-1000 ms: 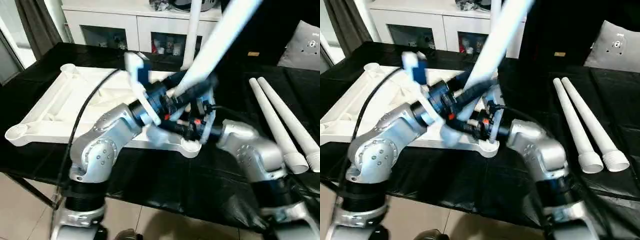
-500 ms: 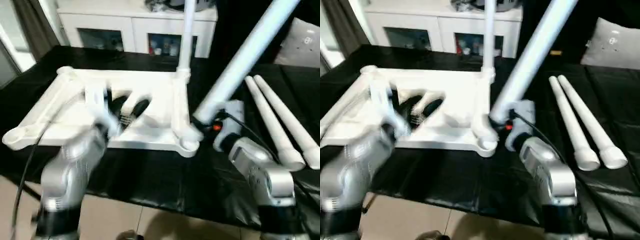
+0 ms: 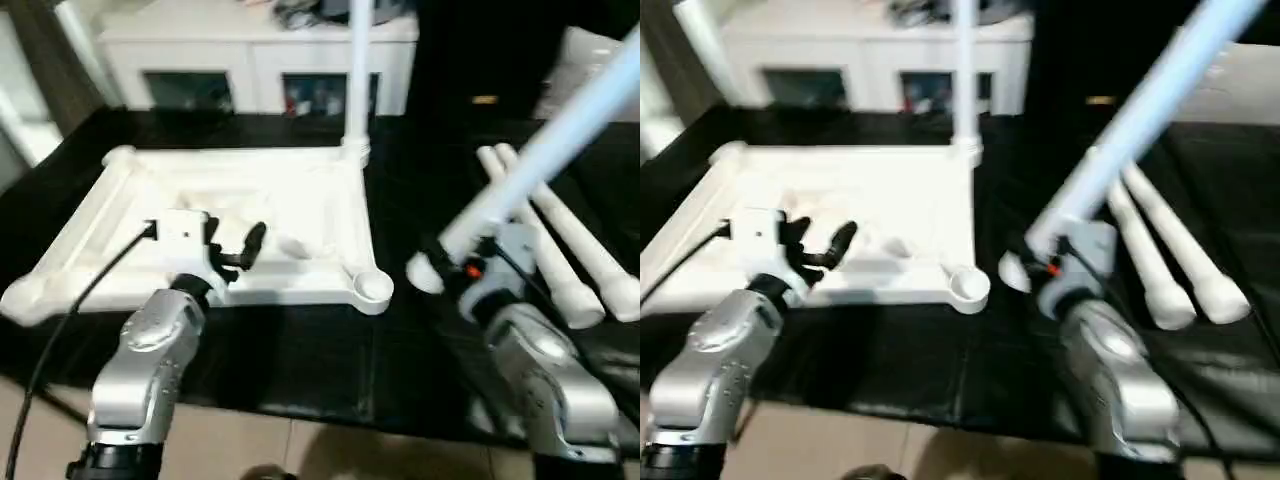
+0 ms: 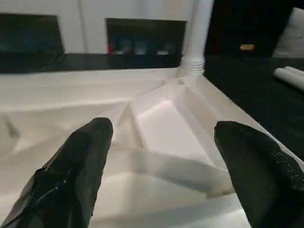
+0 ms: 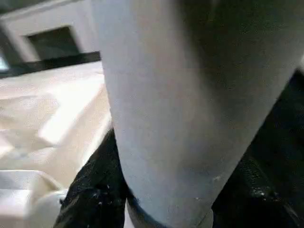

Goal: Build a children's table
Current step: Pick table leg

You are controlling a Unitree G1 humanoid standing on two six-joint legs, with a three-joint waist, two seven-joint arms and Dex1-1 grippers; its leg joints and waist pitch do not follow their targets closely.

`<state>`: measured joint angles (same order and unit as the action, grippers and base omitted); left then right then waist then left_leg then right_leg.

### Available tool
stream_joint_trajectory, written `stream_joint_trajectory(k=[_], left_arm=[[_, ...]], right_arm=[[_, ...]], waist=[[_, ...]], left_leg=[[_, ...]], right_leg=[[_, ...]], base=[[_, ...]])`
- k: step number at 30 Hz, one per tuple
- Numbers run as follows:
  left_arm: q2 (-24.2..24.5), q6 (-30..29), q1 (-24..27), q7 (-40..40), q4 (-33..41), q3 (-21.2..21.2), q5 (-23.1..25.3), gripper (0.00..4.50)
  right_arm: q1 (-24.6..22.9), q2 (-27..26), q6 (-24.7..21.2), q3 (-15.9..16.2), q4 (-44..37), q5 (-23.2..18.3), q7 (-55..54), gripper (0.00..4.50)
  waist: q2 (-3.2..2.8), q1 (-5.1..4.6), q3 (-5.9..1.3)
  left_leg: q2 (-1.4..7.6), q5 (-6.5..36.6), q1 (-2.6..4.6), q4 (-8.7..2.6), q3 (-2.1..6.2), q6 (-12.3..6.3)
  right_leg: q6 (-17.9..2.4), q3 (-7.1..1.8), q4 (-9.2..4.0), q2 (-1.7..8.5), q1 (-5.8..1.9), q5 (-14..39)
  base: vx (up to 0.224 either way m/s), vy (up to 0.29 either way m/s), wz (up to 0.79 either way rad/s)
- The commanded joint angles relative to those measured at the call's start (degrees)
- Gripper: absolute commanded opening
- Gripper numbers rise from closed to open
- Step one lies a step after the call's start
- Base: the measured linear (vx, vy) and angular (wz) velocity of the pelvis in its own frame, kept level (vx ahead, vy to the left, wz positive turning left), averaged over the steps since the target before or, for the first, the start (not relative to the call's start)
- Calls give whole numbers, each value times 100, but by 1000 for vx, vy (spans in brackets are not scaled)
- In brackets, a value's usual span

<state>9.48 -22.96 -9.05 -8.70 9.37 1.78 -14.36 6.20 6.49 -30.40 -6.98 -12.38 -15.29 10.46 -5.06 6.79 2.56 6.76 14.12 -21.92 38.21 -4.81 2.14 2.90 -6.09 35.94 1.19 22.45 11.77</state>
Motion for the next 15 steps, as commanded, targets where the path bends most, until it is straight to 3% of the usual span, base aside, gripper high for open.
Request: stream_joint_trajectory(k=[1,2,3,4,5,6,7,8,9,11,15], left_arm=[[-7,36,152,135,124,83,81,389],[-12,23,231,119,217,109,74,389],[-4,19,266,105,256,116,80,389],[-8,40,316,105,324,162,81,389],[-2,40,384,146,399,243,85,389],[18,86,451,204,431,308,127,389],[28,113,468,227,429,317,156,389],[36,140,472,219,423,313,167,389],[77,260,483,175,385,286,210,389],[99,329,466,145,345,253,231,389],[33,289,454,96,390,190,186,389]], right_arm=[[-6,-93,56,155,-220,-39,65,190],[-5,-110,49,180,-233,-42,80,190],[1,-121,48,187,-230,-39,75,190],[39,-135,21,176,-207,-58,61,190],[91,-128,-12,201,-195,-36,41,190],[124,-97,-34,248,-215,14,16,190],[129,-78,-47,267,-224,28,10,190],[127,-65,-69,275,-225,40,4,190],[117,11,-152,322,-216,134,-49,190],[85,84,-37,334,-145,290,-97,190],[-27,116,33,286,-147,281,-46,190]], waist=[[38,-153,-316],[14,-336,-394],[-60,-367,-377],[-47,-441,-349],[-34,-485,-350],[7,-486,-360],[91,-509,-278],[91,-509,-278],[133,-528,-249],[197,-535,-237],[200,-537,-252]], left_leg=[[349,-229,53,-711,190,-909],[479,-514,263,-685,320,-1121],[492,-430,196,-737,352,-1039],[500,60,145,-806,344,-644],[451,283,144,-799,305,-475],[376,595,142,-771,235,-185],[321,1656,44,-858,141,131],[321,1656,44,-858,141,131],[292,2611,147,-860,101,377],[276,2681,113,-876,66,394],[286,2172,43,-878,12,241]], right_leg=[[-1213,212,-339,109,-55,1156],[-1162,454,-68,58,63,499],[-1070,538,-40,90,4,387],[-907,637,-76,165,-45,286],[-855,659,-134,214,-66,193],[-792,662,-246,318,-84,-6],[-694,627,-436,486,-168,530],[-694,627,-436,486,-168,530],[-557,589,-580,529,-78,1609],[-461,560,-642,593,-113,1938],[-459,528,-668,657,-170,1957]], base=[[32,213,1],[32,213,1],[12,193,5],[-32,165,2],[-32,165,2],[-37,97,4],[0,0,0],[0,0,0],[0,0,0],[0,0,0],[-3,-13,-1]])
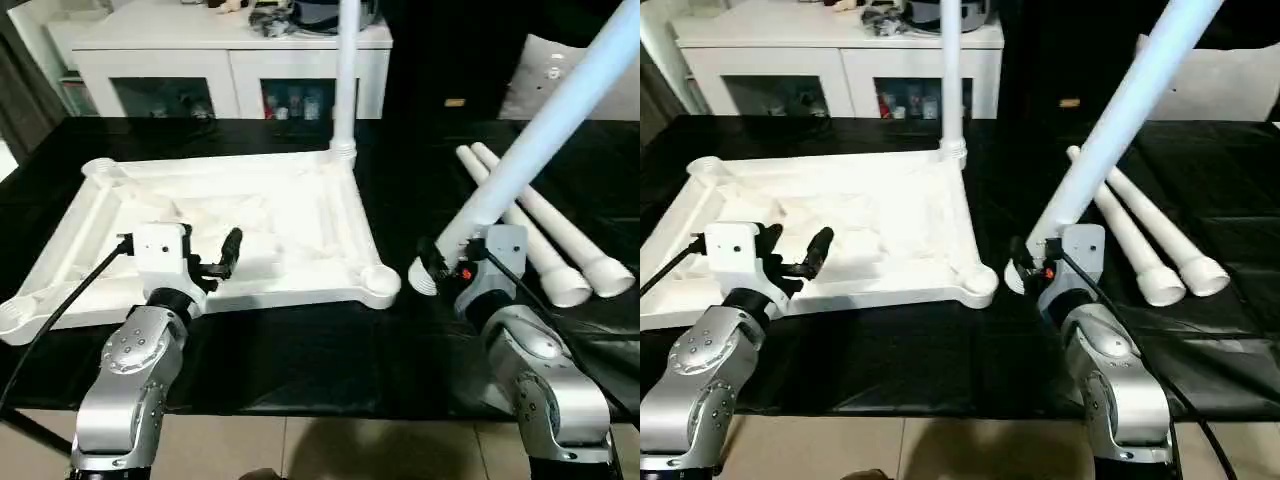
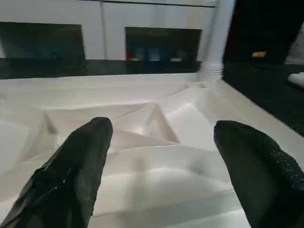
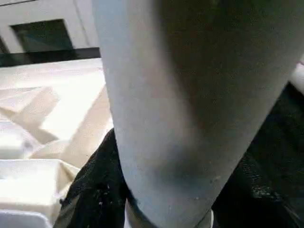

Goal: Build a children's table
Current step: Pick table leg

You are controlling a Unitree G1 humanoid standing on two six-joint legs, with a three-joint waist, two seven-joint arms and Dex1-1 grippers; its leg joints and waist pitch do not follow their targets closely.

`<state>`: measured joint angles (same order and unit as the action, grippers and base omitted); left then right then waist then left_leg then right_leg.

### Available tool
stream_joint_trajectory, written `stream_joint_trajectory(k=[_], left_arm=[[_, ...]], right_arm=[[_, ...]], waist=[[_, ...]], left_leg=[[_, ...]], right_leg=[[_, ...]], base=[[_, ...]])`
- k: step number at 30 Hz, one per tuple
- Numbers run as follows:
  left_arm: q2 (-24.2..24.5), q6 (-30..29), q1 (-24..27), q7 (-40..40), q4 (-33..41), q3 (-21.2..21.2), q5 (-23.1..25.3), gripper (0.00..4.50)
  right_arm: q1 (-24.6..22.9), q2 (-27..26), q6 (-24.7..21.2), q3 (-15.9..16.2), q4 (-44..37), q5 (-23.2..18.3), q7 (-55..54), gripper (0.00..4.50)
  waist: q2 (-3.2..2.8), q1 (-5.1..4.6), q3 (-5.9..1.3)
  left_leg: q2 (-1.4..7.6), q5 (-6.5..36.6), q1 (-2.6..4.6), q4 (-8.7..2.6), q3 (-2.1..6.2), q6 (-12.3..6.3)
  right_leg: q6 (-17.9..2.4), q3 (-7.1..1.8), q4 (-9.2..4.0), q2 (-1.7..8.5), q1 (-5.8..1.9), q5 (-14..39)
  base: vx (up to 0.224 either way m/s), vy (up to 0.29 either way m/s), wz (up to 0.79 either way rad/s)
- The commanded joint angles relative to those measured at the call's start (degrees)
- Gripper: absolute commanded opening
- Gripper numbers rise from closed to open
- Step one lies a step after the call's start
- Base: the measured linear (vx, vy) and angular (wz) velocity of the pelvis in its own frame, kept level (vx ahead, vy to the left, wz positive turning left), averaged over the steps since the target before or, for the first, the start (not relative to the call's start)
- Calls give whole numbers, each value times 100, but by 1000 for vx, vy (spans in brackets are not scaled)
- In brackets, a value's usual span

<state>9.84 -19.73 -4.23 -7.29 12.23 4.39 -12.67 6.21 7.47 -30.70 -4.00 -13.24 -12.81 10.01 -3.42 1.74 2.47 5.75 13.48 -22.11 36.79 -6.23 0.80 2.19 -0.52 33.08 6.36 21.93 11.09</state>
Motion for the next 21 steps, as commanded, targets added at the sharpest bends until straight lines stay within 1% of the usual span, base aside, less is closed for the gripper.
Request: stream_joint_trajectory(k=[1,2,3,4,5,6,7,9,10,11,12,13,14,15,17,18,20,21], left_arm=[[-32,-45,-7,-75,133,-110,-2,389],[-49,-37,24,-106,159,-165,14,389],[-37,-7,54,-131,174,-232,73,389],[-30,7,69,-145,181,-259,93,389],[-28,16,87,-154,194,-284,107,389],[-34,13,95,-152,203,-284,97,389],[-36,14,99,-147,207,-283,88,389],[-36,-9,111,-163,221,-270,60,389],[-36,-10,113,-168,222,-269,59,389],[-40,-9,114,-171,216,-265,58,389],[-44,-9,114,-172,212,-262,57,389],[-45,-1,110,-178,201,-260,60,389],[-45,2,114,-184,200,-267,61,389],[-42,3,115,-186,199,-270,59,389],[-38,7,121,-186,208,-284,58,389],[-36,7,122,-192,204,-287,49,389],[-52,7,121,-194,196,-280,27,389],[-63,7,120,-193,192,-272,11,389]], right_arm=[[-69,49,89,3,-74,40,28,190],[-107,76,110,14,-93,34,50,190],[-129,85,108,7,-122,0,57,190],[-133,87,106,4,-132,-6,57,190],[-139,80,125,-5,-139,-8,54,190],[-144,73,128,-7,-140,-22,69,190],[-148,64,130,-9,-141,-27,81,190],[-228,127,215,148,-202,84,154,190],[-241,131,220,167,-210,90,163,190],[-260,125,225,175,-212,82,165,190],[-272,121,229,179,-212,78,165,190],[-289,127,239,201,-199,97,164,190],[-297,145,255,229,-190,124,173,190],[-299,151,262,242,-186,136,176,190],[-295,151,264,256,-178,146,174,190],[-286,151,282,266,-165,146,175,190],[-267,160,248,271,-141,120,193,190],[-250,152,211,263,-128,59,230,190]], waist=[[49,-34,-245],[58,-28,-241],[65,-27,-242],[83,-16,-269],[103,-10,-280],[98,-5,-295],[83,-6,-295],[54,-2,-309],[49,7,-326],[47,7,-342],[23,22,-381],[23,25,-392],[39,37,-400],[28,49,-396],[37,58,-372],[44,54,-341],[46,48,-331],[-26,12,-359]], left_leg=[[407,2172,45,-733,133,343],[411,2208,53,-725,110,336],[412,2202,56,-721,102,331],[409,2037,43,-712,89,276],[406,1900,31,-708,74,233],[408,1599,-5,-708,61,144],[418,1444,-22,-711,47,91],[436,1330,-8,-689,24,73],[447,1147,5,-665,3,46],[446,1005,7,-650,-6,14],[452,439,-14,-599,-15,-90],[451,238,-20,-576,-21,-126],[450,-46,-25,-545,-37,-193],[455,-78,-15,-543,-43,-209],[467,68,-13,-560,-62,-229],[488,466,-1,-608,-66,-161],[498,686,8,-628,-64,-102],[555,921,272,-483,-313,361]], right_leg=[[-409,-21,-383,127,-114,2038],[-436,-21,-396,117,-88,2197],[-453,-25,-403,120,-80,2234],[-501,-30,-389,125,-102,2116],[-526,-33,-389,119,-110,1992],[-593,-28,-357,117,-137,1676],[-653,-11,-343,104,-141,1520],[-758,5,-333,99,-132,1373],[-856,14,-314,92,-138,1053],[-910,22,-295,91,-150,842],[-1061,46,-218,80,-184,149],[-1107,54,-194,72,-193,-73],[-1185,65,-166,55,-196,-372],[-1227,67,-159,51,-188,-409],[-1289,69,-178,47,-188,-225],[-1279,63,-218,50,-185,235],[-1240,59,-237,55,-182,516],[-971,-146,-428,-148,95,997]], base=[[-5,-52,-2],[-5,-52,-2],[0,0,0],[0,0,0],[0,0,0],[0,0,0],[0,0,0],[0,0,0],[64,-37,3],[64,-37,3],[57,-35,0],[0,0,0],[0,0,0],[0,0,0],[0,0,0],[0,0,0],[0,0,0],[0,0,0]])
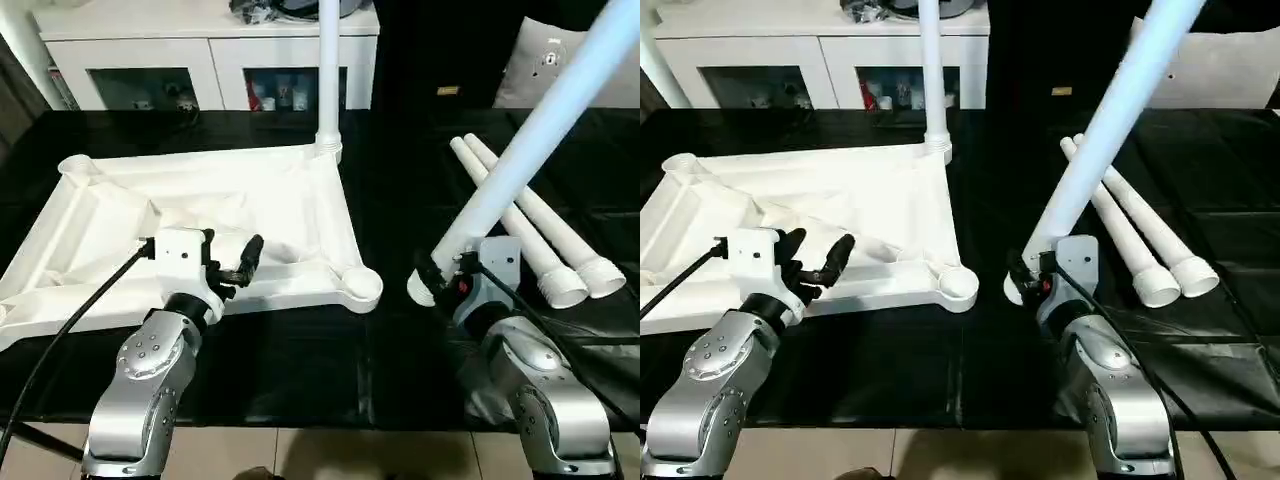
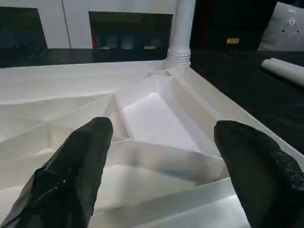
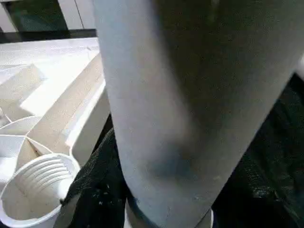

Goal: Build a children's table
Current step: Pick table leg

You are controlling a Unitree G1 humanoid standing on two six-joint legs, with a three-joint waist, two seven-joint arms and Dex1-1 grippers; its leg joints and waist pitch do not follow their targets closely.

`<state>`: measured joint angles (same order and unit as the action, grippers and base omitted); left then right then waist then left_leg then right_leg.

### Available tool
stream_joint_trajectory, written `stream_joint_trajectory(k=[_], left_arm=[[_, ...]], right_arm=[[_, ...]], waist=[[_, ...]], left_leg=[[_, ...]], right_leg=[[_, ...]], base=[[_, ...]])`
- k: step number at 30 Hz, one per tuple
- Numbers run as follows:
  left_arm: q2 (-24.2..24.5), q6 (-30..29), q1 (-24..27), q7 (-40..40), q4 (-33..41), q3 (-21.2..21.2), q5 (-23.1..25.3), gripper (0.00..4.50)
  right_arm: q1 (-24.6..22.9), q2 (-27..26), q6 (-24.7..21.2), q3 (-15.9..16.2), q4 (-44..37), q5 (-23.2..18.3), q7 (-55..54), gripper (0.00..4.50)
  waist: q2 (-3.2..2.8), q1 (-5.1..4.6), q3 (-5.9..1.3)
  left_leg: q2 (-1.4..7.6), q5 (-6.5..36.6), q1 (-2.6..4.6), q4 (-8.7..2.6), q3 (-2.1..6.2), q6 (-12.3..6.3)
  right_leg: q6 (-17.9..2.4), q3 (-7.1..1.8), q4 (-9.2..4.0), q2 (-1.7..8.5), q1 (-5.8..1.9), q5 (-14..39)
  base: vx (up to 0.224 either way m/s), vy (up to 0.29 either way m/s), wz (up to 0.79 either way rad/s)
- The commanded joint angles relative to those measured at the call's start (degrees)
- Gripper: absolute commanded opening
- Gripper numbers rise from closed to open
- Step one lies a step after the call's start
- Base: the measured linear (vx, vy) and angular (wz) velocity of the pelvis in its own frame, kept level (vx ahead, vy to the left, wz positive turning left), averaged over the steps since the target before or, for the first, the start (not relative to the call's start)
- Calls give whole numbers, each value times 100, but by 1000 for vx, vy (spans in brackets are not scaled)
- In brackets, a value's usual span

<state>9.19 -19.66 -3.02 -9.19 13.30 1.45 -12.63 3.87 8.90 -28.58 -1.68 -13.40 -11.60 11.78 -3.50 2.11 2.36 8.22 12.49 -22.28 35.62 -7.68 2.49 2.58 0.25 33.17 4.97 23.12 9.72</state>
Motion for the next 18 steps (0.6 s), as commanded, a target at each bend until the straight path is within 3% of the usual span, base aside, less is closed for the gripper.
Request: stream_joint_trajectory(k=[1,2,3,5,6,7,8,9,12,13,14,16,18], left_arm=[[-11,-7,-3,7,87,30,0,389],[-12,-9,-3,9,88,30,0,389],[-14,-14,-2,12,91,31,1,389],[-12,-19,-3,10,94,31,0,389],[-5,-21,-5,-16,93,21,-4,389],[-5,-19,-6,-31,92,23,-7,389],[-7,-16,-9,-41,90,25,-12,389],[-7,-18,-16,-48,91,33,-17,389],[-5,-26,-28,-52,83,53,-17,389],[-5,-29,-31,-53,82,57,-17,389],[-5,-29,-30,-53,83,60,-16,389],[-3,-29,-29,-53,85,62,-8,389],[-2,-31,-22,-38,90,80,-3,389]], right_arm=[[4,46,-12,58,-104,-47,69,190],[7,66,12,72,-103,-24,75,190],[12,112,85,106,-102,37,85,190],[16,112,97,90,-94,30,84,190],[26,115,137,71,-64,28,96,190],[31,112,153,67,-53,43,106,190],[35,111,161,64,-47,55,111,190],[46,104,160,61,-48,54,119,190],[60,127,166,101,-50,39,164,190],[63,131,170,112,-47,34,174,190],[63,135,177,130,-41,37,184,190],[64,143,198,158,-26,48,204,190],[73,137,218,173,-2,55,218,190]], waist=[[88,-9,-281],[91,5,-277],[124,3,-268],[115,-27,-273],[104,30,-303],[122,-32,-297],[139,-61,-311],[145,-73,-302],[127,-81,-281],[96,-91,-236],[96,-91,-236],[97,-133,-172],[127,-110,-204]], left_leg=[[220,1500,303,-386,-269,659],[209,1604,322,-388,-297,810],[175,1860,401,-343,-368,905],[172,2035,478,-298,-413,839],[228,1814,103,-563,-185,388],[260,1721,110,-546,-165,255],[262,1619,100,-523,-172,189],[266,1708,130,-516,-182,144],[276,2239,271,-546,-159,155],[283,2639,388,-584,-145,120],[283,2639,388,-584,-145,120],[261,3011,508,-607,-137,27],[249,2758,500,-623,-156,-46]], right_leg=[[-693,-228,-468,-188,20,1809],[-535,-270,-471,-252,47,1975],[-105,-325,-535,-410,178,2390],[65,-328,-585,-486,278,2586],[-107,-285,-388,-117,-100,2172],[-203,-261,-394,-59,-64,1935],[-343,-244,-397,-23,-87,1840],[-416,-224,-417,-3,-77,2058],[-385,-183,-472,-9,-73,2915],[-442,-112,-524,-35,-73,3284],[-442,-112,-524,-35,-73,3284],[-573,-5,-592,-40,-126,3651],[-728,-52,-564,-4,-233,3386]], base=[[-18,19,-42],[-18,19,-42],[-43,-5,-55],[-43,11,-52],[-7,5,-26],[0,0,0],[0,0,0],[0,0,0],[0,0,0],[0,0,0],[0,0,0],[0,0,0],[59,-15,3]])
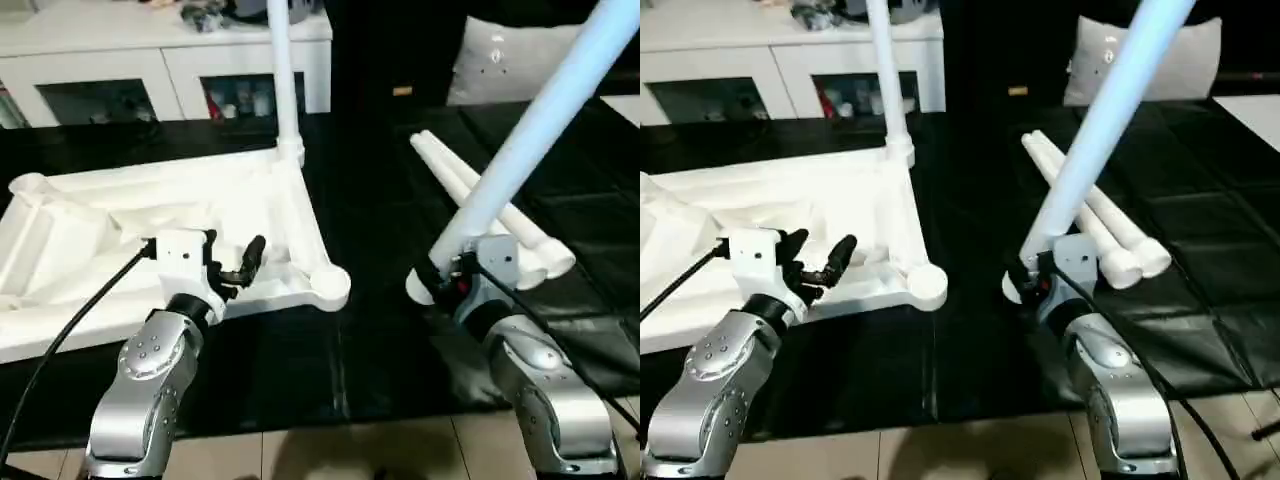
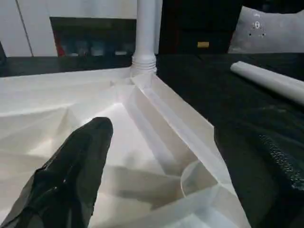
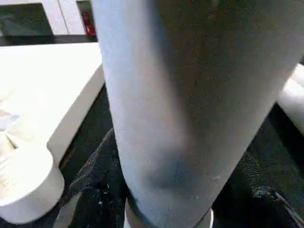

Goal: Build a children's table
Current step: Pick table leg

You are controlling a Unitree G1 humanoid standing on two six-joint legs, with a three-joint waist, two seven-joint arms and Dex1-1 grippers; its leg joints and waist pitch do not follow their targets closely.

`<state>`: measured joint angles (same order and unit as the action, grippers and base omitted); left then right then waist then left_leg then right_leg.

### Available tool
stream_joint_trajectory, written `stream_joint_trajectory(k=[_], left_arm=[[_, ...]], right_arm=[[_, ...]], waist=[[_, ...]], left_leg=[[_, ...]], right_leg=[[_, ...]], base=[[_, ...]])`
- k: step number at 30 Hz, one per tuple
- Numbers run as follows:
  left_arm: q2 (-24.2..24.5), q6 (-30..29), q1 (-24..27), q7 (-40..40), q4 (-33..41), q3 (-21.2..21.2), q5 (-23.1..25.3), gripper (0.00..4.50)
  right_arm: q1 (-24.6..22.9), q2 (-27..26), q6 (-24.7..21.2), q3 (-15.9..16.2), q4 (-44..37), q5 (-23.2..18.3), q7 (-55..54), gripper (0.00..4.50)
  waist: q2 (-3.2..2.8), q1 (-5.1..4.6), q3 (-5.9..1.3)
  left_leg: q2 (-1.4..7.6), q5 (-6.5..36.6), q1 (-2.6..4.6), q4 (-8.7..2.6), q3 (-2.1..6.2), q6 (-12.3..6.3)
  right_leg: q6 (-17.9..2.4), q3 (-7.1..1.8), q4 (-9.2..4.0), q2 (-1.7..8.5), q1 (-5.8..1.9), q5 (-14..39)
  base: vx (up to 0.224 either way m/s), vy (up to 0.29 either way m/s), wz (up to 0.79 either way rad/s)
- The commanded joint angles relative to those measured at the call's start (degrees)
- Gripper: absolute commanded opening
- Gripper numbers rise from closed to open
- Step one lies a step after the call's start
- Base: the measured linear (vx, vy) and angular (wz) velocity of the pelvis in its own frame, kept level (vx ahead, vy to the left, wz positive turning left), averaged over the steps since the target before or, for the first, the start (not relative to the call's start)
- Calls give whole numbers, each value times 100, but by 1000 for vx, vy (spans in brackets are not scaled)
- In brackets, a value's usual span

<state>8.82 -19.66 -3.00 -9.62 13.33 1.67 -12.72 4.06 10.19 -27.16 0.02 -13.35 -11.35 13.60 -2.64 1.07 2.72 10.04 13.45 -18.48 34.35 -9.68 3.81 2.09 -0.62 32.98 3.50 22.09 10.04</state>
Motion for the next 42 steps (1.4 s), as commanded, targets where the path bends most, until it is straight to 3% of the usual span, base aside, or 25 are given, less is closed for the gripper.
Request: stream_joint_trajectory(k=[1,2,3,5,9,14,17,18,19,21,22,23,24,25,26,28,29,32,34,37,38,39,40,41,42], left_arm=[[37,-33,-22,7,90,64,6,389],[39,-35,-20,5,93,69,4,389],[41,-36,-18,2,96,72,3,389],[42,-44,-6,5,108,82,4,389],[25,-65,28,34,142,102,-3,389],[7,-75,64,57,180,118,-1,389],[5,-78,68,63,193,115,3,389],[6,-79,72,63,197,115,2,389],[6,-80,76,63,202,116,-1,389],[9,-87,76,60,208,119,0,389],[12,-93,73,58,212,120,0,389],[16,-100,73,52,220,119,-1,389],[18,-103,74,51,224,118,-1,389],[22,-117,75,45,239,113,-2,389],[24,-124,76,43,246,113,-3,389],[26,-131,85,37,256,104,-1,389],[28,-136,99,26,265,99,1,389],[45,-153,120,-15,271,91,6,389],[60,-165,109,-51,257,74,13,389],[69,-168,88,-79,233,68,19,389],[72,-168,82,-82,226,63,23,389],[72,-169,81,-82,227,62,20,389],[73,-176,80,-80,231,60,13,389],[72,-178,79,-79,233,59,11,389],[71,-184,79,-77,236,59,11,389]], right_arm=[[57,6,83,6,-2,29,44,190],[62,6,84,10,-1,26,54,190],[67,12,85,16,2,25,68,190],[80,42,92,41,12,27,108,190],[94,81,105,61,30,30,136,190],[110,151,105,130,40,52,252,190],[125,369,12,430,-26,180,512,190],[118,366,35,443,-26,208,487,190],[112,340,47,433,-21,206,452,190],[114,318,83,417,-17,202,442,190],[116,305,103,405,-16,203,428,190],[107,251,94,334,-11,145,391,190],[104,245,96,319,-10,138,386,190],[95,259,106,303,-6,118,389,190],[92,282,116,314,-5,116,399,190],[83,310,128,330,-7,121,417,190],[71,316,139,335,-9,136,429,190],[46,270,147,305,-20,177,415,190],[13,219,134,242,-57,161,352,190],[-13,150,50,158,-77,27,307,190],[-22,131,-55,130,-90,-86,333,190],[-24,144,-53,140,-95,-76,339,190],[-32,194,-27,181,-111,-19,352,190],[-34,208,-6,192,-113,9,353,190],[-38,227,45,209,-115,55,361,190]], waist=[[35,2,-250],[31,8,-265],[16,31,-321],[27,51,-367],[-3,106,-401],[-3,139,-458],[10,150,-441],[115,196,-390],[38,183,-406],[-89,97,-398],[-94,114,-348],[-111,9,-268],[-143,17,-285],[-91,43,-259],[-87,90,-259],[-67,133,-285],[-81,144,-305],[-109,107,-357],[-125,53,-382],[-133,57,-400],[-291,-3,-458],[-207,-8,-330],[-109,-3,-257],[-30,50,-241],[150,214,-334]], left_leg=[[66,2455,100,-517,36,-220],[63,2321,88,-522,31,-240],[62,1882,82,-518,7,-341],[32,1360,23,-487,-8,-518],[14,762,42,-428,-25,-810],[-26,-45,24,-349,24,-1231],[-18,-241,35,-325,53,-1452],[-140,-455,-327,-263,177,-1829],[-177,-683,-391,-194,291,-2367],[-177,-1091,-268,-119,469,-2698],[-201,-1102,-237,-111,546,-2687],[131,-546,199,-224,592,-2243],[182,-283,250,-258,614,-2091],[126,-42,191,-296,609,-1914],[13,-80,64,-280,532,-1779],[-75,-90,-70,-258,414,-1444],[-89,-152,-97,-247,404,-1343],[-107,-510,-95,-253,444,-1221],[-112,-657,-30,-249,475,-1347],[-132,-773,-47,-228,470,-1513],[68,-536,429,-275,334,-1067],[343,233,628,-449,357,-556],[307,1000,659,-536,196,-157],[86,1289,581,-492,-40,148],[-233,716,-87,-291,74,-272]], right_leg=[[-811,8,-507,148,-197,3099],[-893,-4,-485,148,-234,2912],[-1218,-25,-407,146,-323,2151],[-1541,-30,-320,138,-446,1347],[-1955,-7,-234,143,-544,593],[-2025,54,-114,122,-627,-152],[-1973,92,-103,129,-627,-67],[-1838,215,-147,225,-809,-91],[-1633,380,-217,378,-836,224],[-1484,608,-243,286,-747,805],[-1484,696,-286,252,-768,1122],[-1600,624,-153,126,-447,1462],[-1652,620,-113,140,-464,1451],[-1660,563,-122,199,-540,1225],[-1640,495,-185,267,-694,1134],[-1468,436,-313,345,-903,1469],[-1408,417,-325,355,-944,1501],[-1297,443,-280,270,-938,1157],[-1341,474,-247,220,-897,897],[-1396,471,-241,224,-915,853],[-1439,325,-161,122,-613,1113],[-1500,344,-42,89,-389,1241],[-1557,265,-40,112,-367,1147],[-1766,43,-109,77,-502,1030],[-1637,-48,-155,153,-1117,485]], base=[[97,-17,4],[67,-8,2],[74,-4,3],[37,-2,2],[80,9,4],[51,7,4],[19,5,2],[20,6,19],[6,2,50],[7,0,56],[59,-23,46],[59,-23,46],[66,-36,16],[0,0,0],[0,0,0],[0,0,0],[0,0,0],[0,0,0],[0,0,0],[25,-7,-3],[63,-17,-10],[76,-49,-42],[23,-36,-32],[50,-42,-61],[98,-8,-37]])
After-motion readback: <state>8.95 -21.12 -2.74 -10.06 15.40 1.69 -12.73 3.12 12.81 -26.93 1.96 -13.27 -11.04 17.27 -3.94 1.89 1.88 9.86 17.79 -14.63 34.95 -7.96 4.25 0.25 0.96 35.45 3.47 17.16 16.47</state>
